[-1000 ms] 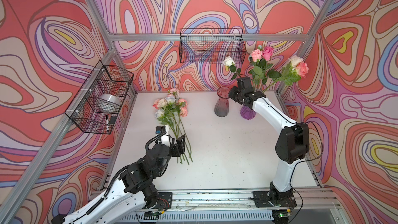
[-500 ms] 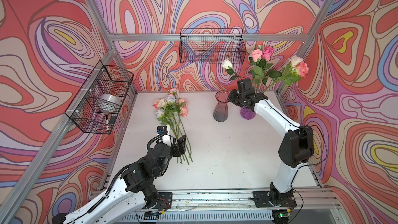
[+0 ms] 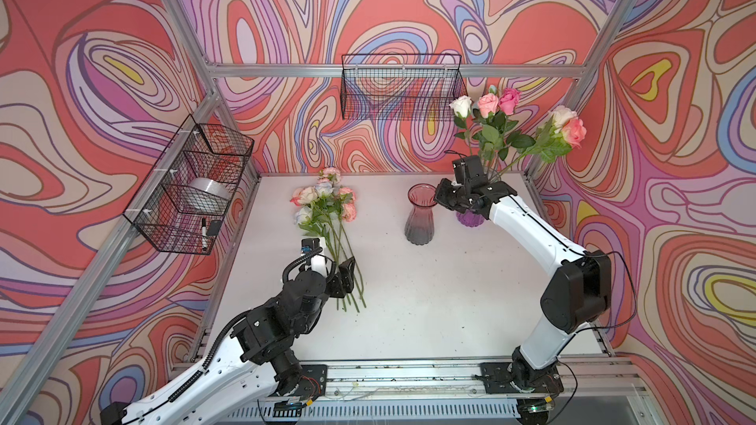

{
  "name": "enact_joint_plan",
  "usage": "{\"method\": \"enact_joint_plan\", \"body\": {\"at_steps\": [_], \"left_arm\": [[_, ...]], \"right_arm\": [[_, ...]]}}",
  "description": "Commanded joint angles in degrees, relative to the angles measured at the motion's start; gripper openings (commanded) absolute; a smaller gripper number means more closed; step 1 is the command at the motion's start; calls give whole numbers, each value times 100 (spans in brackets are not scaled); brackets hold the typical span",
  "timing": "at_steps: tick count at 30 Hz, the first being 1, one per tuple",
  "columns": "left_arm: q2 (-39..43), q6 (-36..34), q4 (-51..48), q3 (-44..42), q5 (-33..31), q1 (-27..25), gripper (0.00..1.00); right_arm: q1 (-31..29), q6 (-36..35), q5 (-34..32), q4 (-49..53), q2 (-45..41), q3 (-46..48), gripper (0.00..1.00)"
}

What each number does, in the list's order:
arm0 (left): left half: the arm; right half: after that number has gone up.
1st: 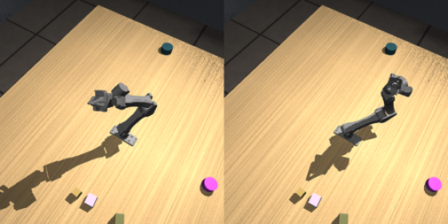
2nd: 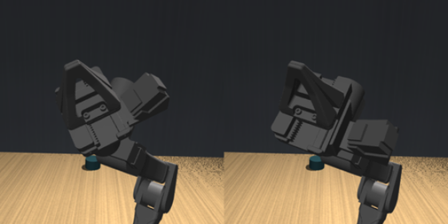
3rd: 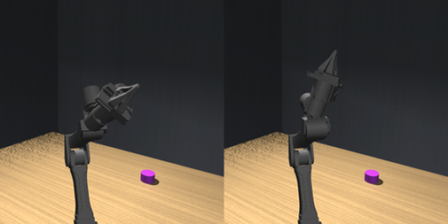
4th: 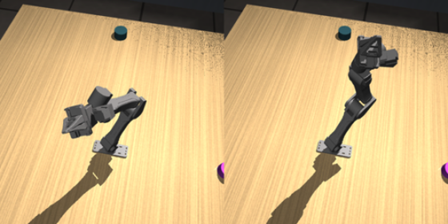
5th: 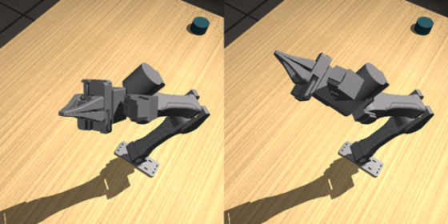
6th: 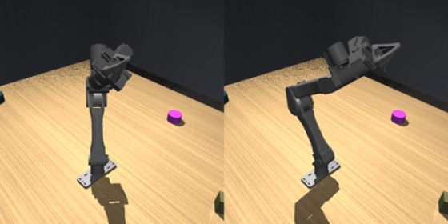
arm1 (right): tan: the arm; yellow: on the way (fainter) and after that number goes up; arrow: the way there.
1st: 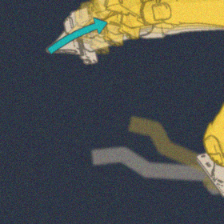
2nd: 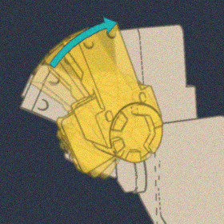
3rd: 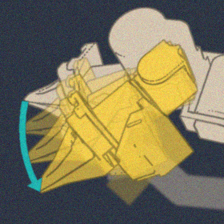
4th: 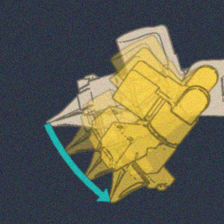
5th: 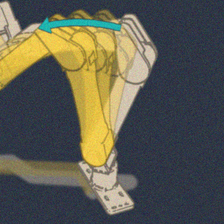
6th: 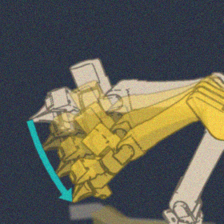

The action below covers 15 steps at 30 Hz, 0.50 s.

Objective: Arrange the flowers into the vase

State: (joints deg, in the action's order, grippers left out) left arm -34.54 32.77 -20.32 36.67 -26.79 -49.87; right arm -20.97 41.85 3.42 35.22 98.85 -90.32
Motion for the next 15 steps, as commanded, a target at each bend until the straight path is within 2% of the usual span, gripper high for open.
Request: {"method": "enact_joint_plan", "body": {"at_steps": [1, 15], "left_arm": [[9, -32, 89, 179, 33, 36, 79], [-219, -79, -27, 289, 61, 32, 79]], "right_arm": [[-139, 12, 262, -287, -398, 51, 0], [-700, -125, 752, 257, -1112, 432, 0]]}}
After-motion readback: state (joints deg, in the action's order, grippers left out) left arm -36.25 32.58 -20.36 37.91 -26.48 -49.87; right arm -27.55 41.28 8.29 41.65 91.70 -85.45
